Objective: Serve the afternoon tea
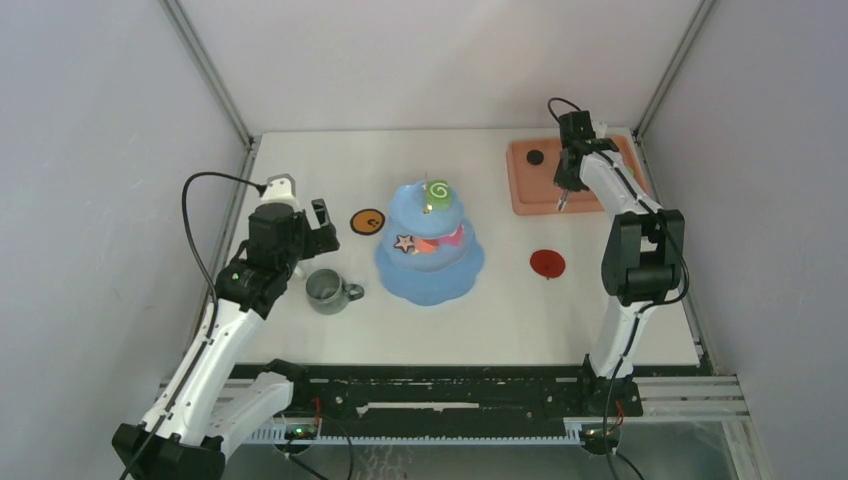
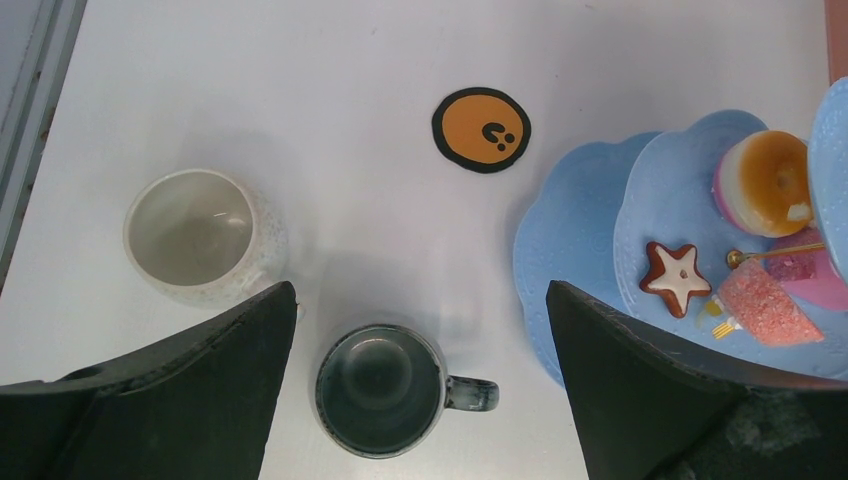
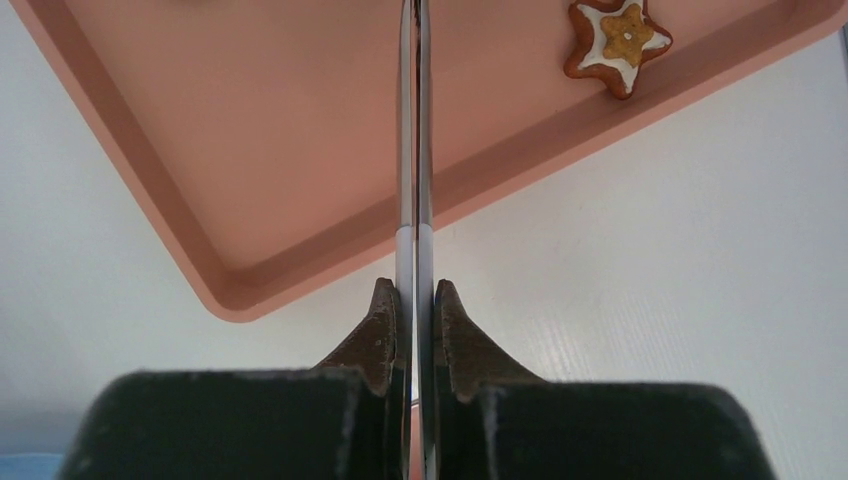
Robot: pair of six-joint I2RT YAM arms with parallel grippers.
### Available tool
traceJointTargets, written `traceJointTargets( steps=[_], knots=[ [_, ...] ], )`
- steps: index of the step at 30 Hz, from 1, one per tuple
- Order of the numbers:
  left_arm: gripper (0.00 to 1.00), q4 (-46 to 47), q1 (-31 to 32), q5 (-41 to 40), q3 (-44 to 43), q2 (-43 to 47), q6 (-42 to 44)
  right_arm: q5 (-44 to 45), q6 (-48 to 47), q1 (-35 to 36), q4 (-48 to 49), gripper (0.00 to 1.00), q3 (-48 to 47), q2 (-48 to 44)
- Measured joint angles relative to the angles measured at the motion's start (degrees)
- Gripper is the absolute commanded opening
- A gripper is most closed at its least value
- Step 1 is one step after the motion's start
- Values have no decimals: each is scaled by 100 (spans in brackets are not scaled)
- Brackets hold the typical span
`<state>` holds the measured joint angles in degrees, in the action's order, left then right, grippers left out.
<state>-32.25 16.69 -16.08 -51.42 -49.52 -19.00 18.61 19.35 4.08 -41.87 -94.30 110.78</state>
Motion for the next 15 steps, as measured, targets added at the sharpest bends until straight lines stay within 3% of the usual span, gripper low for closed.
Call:
traceJointTargets(
  steps=[7,15],
  knots=[
    [100,2,0,24,0,0,0,-155,-61,-31,118,0,518,-387],
    [100,4,0,28,0,13,0,-313,-107,57,-81,0,1335,-1676]
  ],
)
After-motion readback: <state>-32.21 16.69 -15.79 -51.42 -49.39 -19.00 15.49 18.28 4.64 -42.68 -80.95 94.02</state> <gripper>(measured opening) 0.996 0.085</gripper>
